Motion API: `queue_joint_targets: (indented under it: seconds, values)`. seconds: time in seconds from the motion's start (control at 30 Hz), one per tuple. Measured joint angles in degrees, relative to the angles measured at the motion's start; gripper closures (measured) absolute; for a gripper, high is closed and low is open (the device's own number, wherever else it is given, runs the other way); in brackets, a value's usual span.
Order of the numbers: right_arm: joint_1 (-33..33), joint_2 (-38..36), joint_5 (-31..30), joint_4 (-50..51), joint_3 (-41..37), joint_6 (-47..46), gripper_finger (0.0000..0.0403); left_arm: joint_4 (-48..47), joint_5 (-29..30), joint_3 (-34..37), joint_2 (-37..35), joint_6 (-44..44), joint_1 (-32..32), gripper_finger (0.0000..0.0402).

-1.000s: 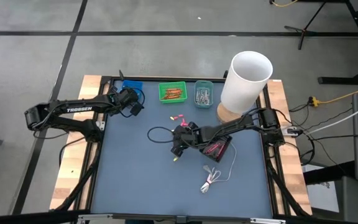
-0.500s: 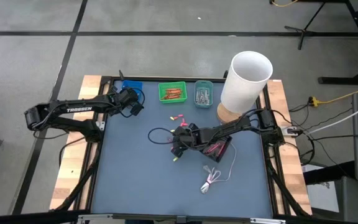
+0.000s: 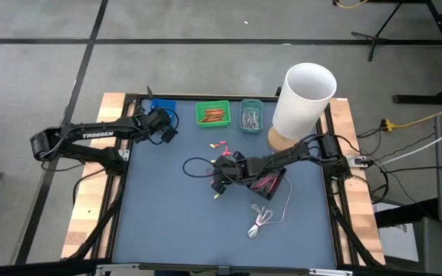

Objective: Sort crayons
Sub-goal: Put the orange crayon into the green bin

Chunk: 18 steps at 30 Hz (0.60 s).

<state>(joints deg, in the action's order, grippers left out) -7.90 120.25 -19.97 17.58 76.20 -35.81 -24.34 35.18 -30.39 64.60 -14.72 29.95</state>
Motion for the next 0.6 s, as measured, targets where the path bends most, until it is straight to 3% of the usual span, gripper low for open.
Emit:
queue_joint_targets:
  seconds: [0.37, 0.6]
  values:
    - [0.0, 0.0, -0.4, 0.0, 0.0, 0.6, 0.0390, 0.0, 0.0, 0.0, 0.0, -1.6, 0.0, 0.0309]
    - [0.1, -0.8, 0.2, 0.1, -0.2, 3.3, 0.0386, 0.0, 0.0, 0.0, 0.0, -1.6, 0.0, 0.0309]
